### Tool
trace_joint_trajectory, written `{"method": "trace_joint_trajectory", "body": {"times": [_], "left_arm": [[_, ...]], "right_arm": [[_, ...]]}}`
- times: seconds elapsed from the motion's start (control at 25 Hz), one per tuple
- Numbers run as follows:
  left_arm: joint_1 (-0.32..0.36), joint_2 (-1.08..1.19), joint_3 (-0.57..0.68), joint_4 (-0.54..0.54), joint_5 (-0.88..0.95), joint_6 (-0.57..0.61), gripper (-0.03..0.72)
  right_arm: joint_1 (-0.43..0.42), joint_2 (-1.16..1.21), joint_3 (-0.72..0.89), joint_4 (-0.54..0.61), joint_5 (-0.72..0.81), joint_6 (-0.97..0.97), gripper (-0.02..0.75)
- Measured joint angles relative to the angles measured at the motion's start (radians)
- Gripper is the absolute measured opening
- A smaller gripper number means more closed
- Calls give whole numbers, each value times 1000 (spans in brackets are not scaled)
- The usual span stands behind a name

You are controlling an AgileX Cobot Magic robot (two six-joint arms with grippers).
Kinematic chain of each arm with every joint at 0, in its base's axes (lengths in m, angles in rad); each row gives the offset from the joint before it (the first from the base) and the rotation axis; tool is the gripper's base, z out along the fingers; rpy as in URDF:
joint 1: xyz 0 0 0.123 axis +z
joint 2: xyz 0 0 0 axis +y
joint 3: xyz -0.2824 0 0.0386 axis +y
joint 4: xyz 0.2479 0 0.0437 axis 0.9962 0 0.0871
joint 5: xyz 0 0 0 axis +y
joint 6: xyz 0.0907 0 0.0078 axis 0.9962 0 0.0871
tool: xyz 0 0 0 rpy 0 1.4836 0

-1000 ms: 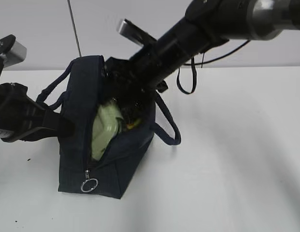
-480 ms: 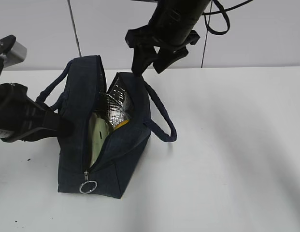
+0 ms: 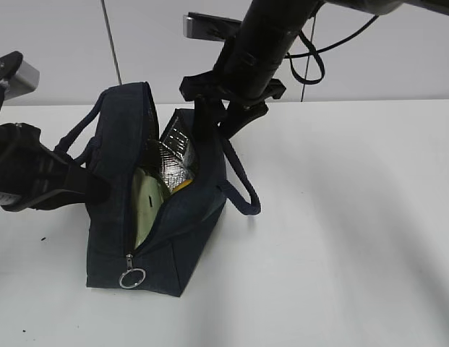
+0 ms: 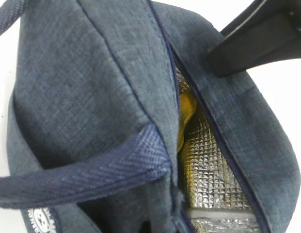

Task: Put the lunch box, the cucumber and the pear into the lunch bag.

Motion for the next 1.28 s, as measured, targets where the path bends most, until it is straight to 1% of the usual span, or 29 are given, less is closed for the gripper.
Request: {"method": "trace_joint_trajectory", "body": {"times": [0.04,0.08,0.16,0.2,0.24,0.32,0.48,0.6,0.76,0.88,0.96,1.12,1.28], "left_arm": [[0,0,0,0,0,0,-16],[0,0,0,0,-1,0,-16],[0,0,0,0,-3,0,-16],[0,0,0,0,-4,0,-16],[0,0,0,1,-4,0,-16],[0,0,-17,8,12,0,-16],[0,40,-108,42,76,-28,-16],[0,92,-185,91,125,-66,-16],[0,163,-286,126,177,-91,-16],[0,212,-351,128,212,-100,-16],[-5,242,-388,130,231,-106,-17],[-47,282,-413,150,244,-120,-17],[-117,315,-417,169,246,-137,-17]], "right_arm": [[2,4,0,2,0,0,377],[7,6,0,2,0,-6,315],[15,10,0,2,0,-22,147],[21,10,0,2,0,-28,79],[22,10,0,4,0,-33,47],[23,6,0,7,0,-35,30],[24,-37,11,-9,1,-35,25],[24,-116,79,-22,-29,-26,24],[11,-255,249,-75,-126,-3,22],[-25,-351,397,-77,-211,3,22],[-53,-407,503,-53,-268,-4,21],[-97,-499,657,-4,-352,-51,20],[-103,-520,700,-4,-386,-69,20]]}}
